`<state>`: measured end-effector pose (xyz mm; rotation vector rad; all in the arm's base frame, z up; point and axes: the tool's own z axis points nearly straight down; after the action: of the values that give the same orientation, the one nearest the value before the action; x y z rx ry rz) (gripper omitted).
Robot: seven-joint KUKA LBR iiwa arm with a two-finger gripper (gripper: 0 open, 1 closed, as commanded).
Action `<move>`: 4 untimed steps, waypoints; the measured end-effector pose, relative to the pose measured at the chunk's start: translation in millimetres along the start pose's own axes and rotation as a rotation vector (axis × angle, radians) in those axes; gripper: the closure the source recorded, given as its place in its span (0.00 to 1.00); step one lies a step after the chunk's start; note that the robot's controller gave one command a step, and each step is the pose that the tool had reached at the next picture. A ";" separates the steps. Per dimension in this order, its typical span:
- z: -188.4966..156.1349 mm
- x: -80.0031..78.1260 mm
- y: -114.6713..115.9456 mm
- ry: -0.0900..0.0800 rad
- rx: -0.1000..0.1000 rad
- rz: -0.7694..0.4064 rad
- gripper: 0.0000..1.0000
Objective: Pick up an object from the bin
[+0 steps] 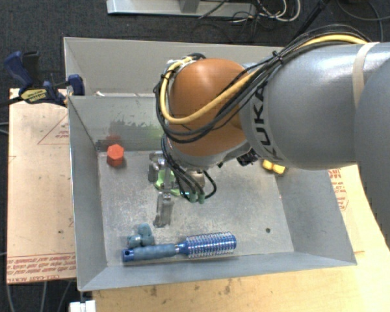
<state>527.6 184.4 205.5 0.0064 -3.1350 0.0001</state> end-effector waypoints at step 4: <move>-97.4 10.6 -23.8 -0.009 -0.001 -0.073 0.00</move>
Offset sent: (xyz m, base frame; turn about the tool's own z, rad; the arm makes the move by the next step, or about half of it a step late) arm -0.0250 -0.0435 -0.1355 -0.0286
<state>517.8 160.5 302.9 0.1217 -3.1421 -0.0021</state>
